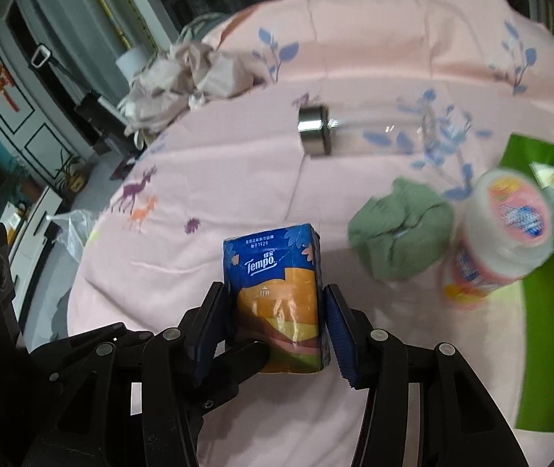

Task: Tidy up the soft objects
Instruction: 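Lift and carry the tissue pack with the right gripper over the green box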

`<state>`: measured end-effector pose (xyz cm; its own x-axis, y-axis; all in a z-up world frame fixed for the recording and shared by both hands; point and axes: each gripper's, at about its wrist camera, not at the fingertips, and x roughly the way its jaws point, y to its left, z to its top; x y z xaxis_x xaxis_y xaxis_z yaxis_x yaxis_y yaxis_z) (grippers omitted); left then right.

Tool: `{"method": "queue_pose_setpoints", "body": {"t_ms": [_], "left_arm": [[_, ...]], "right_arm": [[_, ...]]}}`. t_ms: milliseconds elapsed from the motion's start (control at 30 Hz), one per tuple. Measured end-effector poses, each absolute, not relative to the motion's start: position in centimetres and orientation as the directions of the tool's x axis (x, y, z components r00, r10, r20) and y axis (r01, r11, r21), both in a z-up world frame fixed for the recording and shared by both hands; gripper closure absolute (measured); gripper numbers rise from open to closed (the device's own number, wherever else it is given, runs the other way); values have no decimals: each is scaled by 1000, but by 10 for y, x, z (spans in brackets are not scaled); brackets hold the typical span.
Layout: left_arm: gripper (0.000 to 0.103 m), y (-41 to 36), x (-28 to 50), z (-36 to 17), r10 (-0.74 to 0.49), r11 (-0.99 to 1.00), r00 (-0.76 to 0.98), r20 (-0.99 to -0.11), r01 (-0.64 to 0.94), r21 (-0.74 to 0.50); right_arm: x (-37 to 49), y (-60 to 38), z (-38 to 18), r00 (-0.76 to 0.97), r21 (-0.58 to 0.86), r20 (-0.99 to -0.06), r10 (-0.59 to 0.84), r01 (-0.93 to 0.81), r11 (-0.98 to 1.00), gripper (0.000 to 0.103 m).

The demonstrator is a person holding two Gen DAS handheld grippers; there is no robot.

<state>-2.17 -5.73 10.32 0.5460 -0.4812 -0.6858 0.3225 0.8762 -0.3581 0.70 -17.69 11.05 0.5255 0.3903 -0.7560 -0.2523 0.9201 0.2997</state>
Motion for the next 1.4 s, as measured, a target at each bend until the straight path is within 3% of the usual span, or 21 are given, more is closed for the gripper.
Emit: {"method": "queue_pose_setpoints", "body": {"t_ms": [667, 1400], "left_arm": [[81, -191, -19, 162, -564, 793, 542, -623, 567, -225], [81, -337, 4, 124, -596, 701, 371, -712, 673, -236]], "right_arm": [[-17, -315, 167, 726, 287, -639, 252, -79, 955, 50], [-19, -464, 115, 717, 459, -680, 156, 250, 853, 50]]}}
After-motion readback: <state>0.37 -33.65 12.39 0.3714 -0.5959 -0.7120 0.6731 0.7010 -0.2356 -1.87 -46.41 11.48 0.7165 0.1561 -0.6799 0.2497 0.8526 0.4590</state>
